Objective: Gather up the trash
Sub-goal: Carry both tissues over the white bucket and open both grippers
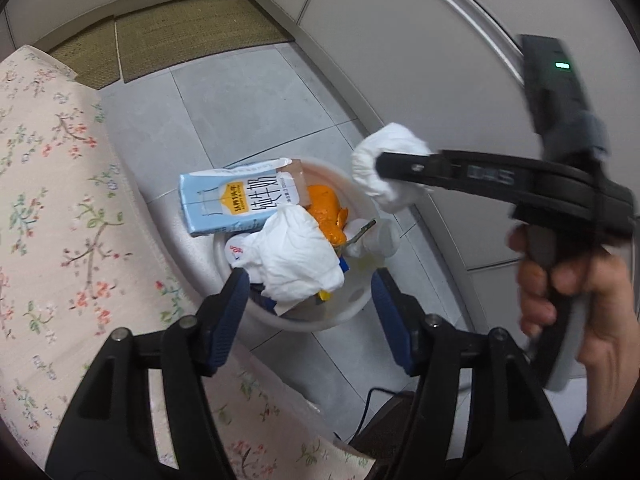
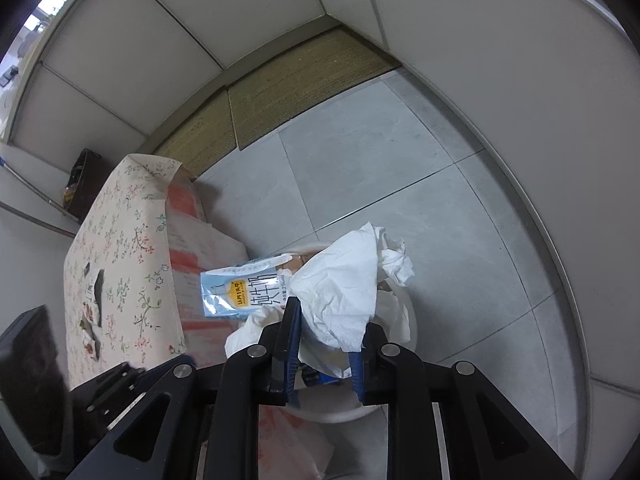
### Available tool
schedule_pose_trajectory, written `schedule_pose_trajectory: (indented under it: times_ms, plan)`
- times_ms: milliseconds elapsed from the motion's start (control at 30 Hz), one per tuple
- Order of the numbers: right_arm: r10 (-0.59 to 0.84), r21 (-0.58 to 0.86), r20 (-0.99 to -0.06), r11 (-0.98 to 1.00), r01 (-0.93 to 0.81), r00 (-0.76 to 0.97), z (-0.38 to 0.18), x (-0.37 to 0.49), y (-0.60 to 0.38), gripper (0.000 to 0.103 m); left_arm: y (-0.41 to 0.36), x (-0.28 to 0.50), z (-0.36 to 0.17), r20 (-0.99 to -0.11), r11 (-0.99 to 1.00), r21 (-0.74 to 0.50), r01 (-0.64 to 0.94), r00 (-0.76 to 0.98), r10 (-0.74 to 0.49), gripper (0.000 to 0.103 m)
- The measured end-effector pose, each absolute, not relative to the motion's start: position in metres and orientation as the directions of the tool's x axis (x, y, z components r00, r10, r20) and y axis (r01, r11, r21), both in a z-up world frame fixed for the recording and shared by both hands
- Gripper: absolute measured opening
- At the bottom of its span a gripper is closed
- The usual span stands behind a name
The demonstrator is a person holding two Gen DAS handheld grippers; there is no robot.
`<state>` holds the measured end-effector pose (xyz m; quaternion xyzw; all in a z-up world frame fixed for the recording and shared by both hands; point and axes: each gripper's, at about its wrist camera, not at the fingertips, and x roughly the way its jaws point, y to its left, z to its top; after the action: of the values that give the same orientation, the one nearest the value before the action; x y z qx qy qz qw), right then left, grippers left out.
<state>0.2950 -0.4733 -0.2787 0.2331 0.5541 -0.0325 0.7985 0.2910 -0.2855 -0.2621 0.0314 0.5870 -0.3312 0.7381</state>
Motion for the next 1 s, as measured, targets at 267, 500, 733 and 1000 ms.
schedule_pose_trajectory:
  times_ms: [267, 500, 733, 1000]
  plan:
    - [0.198, 0.276, -0.946, 0.906, 0.322, 0.255, -0.336, 0.326, -0.455, 0.020, -0.241, 0.273, -0.218, -0.883, 0.761, -0.279, 0.586, 0.155, -0.443, 0.064]
    - [0.153, 0.238, -0.958, 0.898, 0.370, 0.243, -0.357, 0.335, -0.461, 0.019, -0.197, 0.275, -0.197, -0.868, 0.779, -0.299, 0.551, 0.182, -0.462, 0.064]
    - [0.085, 0.175, -0.961, 0.925, 0.338, 0.263, -0.362, 0.342, -0.447, 0.024, -0.165, 0.278, -0.178, -0.849, 0.798, -0.316, 0.513, 0.224, -0.479, 0.064]
    - [0.110, 0.205, -0.956, 0.915, 0.347, 0.274, -0.334, 0.332, -0.447, 0.055, -0.140, 0.274, -0.167, -0.854, 0.828, -0.275, 0.489, 0.270, -0.444, 0.065]
